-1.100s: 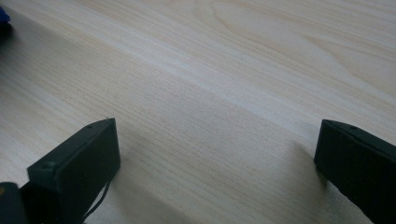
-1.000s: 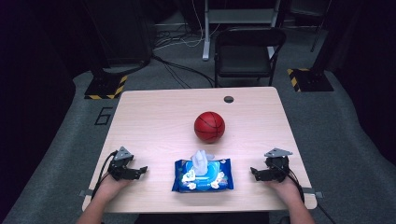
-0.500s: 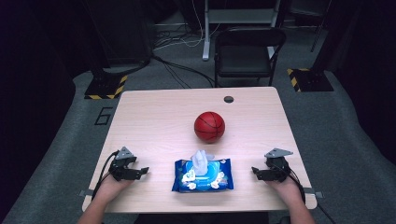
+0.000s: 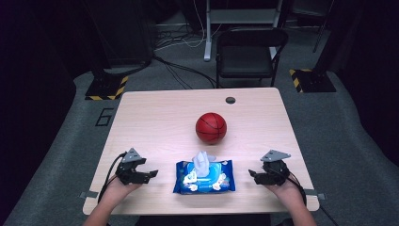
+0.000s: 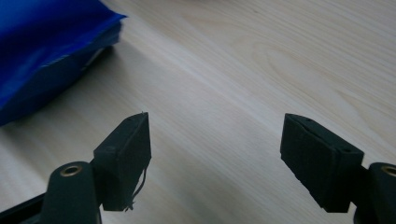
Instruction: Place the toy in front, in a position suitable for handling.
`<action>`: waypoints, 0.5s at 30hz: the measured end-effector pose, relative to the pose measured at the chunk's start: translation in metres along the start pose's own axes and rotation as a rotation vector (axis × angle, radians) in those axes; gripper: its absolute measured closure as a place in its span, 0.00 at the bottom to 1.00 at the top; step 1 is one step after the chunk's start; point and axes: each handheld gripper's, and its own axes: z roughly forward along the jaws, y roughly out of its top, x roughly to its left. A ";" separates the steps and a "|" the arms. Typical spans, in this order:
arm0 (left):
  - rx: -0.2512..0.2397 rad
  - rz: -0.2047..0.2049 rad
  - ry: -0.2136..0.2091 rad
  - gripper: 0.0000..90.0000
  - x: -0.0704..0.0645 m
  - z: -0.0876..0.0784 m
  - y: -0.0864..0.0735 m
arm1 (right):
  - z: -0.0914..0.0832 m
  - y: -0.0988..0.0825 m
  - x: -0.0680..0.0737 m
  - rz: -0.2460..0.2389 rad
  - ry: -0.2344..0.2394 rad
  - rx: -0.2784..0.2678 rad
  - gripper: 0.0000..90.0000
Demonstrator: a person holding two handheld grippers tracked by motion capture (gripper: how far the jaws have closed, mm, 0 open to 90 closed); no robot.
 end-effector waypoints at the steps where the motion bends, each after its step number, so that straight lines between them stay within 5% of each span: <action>1: 0.000 0.000 0.000 0.25 0.000 0.000 0.000 | 0.000 0.000 0.000 0.000 0.000 0.000 0.27; 6: 0.018 0.051 -0.046 0.25 -0.021 0.009 0.009 | 0.002 0.011 0.020 -0.056 0.069 0.001 0.27; 15: 0.025 0.081 -0.087 0.24 -0.041 0.020 0.018 | 0.009 0.022 0.037 -0.094 0.129 0.009 0.27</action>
